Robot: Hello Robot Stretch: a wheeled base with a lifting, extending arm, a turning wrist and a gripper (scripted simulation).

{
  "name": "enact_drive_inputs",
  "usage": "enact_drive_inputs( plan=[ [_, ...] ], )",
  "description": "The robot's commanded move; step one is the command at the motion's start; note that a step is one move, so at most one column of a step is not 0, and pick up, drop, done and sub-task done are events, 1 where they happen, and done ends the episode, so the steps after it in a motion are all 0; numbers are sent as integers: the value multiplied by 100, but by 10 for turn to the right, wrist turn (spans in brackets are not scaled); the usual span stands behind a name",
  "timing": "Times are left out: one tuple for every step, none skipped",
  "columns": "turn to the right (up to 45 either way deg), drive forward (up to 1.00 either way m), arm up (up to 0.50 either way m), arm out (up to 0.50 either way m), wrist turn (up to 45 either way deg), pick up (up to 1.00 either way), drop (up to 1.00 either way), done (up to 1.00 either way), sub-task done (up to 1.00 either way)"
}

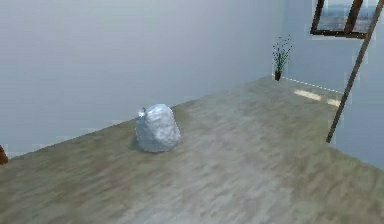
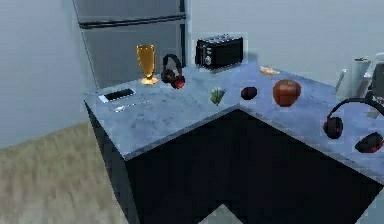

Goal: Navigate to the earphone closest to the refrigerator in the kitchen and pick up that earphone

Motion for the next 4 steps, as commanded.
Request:
enact_drive_inputs(
  plan=[
    [450,0,0,0,0,0,0,0,0],
    [450,0,0,0,0,0,0,0,0],
    [30,0,0,0,0,0,0,0,0],
    [0,40,0,0,0,0,0,0,0]
  ],
)
